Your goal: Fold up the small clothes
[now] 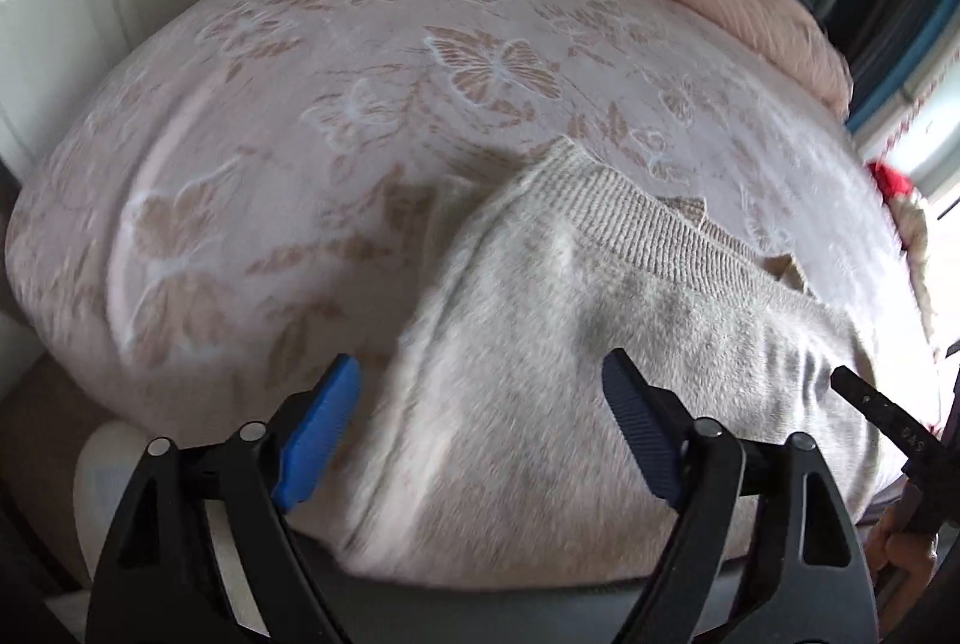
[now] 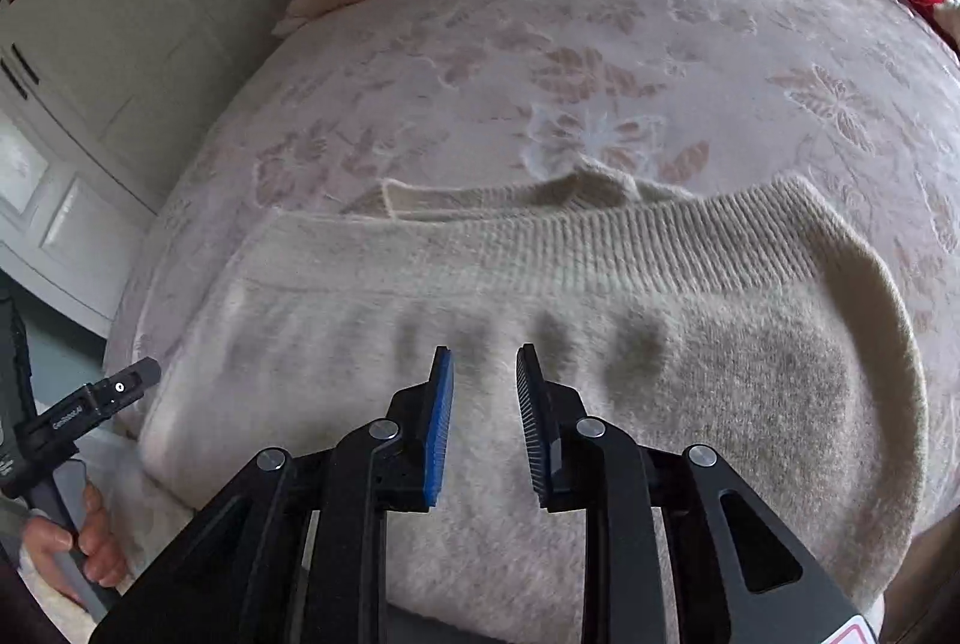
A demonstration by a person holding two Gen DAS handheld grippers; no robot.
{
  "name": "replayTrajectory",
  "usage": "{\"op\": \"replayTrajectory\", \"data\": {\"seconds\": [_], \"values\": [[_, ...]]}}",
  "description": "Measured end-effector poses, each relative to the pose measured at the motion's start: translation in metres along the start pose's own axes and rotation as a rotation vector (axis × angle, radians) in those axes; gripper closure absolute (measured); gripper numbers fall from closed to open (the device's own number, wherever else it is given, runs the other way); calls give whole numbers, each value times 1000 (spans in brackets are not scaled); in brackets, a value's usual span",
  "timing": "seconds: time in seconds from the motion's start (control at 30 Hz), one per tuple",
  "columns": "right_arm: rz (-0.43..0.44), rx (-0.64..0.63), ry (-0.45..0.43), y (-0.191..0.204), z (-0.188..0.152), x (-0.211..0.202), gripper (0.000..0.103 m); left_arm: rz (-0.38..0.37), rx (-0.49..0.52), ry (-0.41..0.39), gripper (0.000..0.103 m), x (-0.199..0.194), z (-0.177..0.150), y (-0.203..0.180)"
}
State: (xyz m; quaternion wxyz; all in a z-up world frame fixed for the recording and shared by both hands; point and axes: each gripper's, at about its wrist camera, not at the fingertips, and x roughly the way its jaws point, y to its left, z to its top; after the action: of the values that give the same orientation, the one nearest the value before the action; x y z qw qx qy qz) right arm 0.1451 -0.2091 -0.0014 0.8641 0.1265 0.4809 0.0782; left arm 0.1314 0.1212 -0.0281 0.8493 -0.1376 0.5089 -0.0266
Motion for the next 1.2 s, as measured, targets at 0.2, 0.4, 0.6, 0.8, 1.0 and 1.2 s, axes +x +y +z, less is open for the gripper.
{"op": "replayTrajectory", "data": {"seconds": [0.2, 0.4, 0.6, 0.8, 1.0, 1.2], "values": [[-2, -95, 39, 41, 8, 25, 80, -102, -186, 63, 18, 0, -26, 44], [-51, -76, 165, 41, -4, 85, 80, -165, -365, 116, 16, 26, -47, 65], [-19, -48, 170, 36, -9, 90, 80, -105, -261, 115, 11, 43, -44, 42], [-1, -38, 149, 34, -12, 86, 80, -148, -222, 79, 81, 25, -26, 24], [43, -9, 137, 26, -12, 83, 81, -262, -22, -77, 89, -52, 1, -56], [140, 107, 52, -8, -11, 27, 68, -353, 272, -113, 93, -89, 1, -182]]}}
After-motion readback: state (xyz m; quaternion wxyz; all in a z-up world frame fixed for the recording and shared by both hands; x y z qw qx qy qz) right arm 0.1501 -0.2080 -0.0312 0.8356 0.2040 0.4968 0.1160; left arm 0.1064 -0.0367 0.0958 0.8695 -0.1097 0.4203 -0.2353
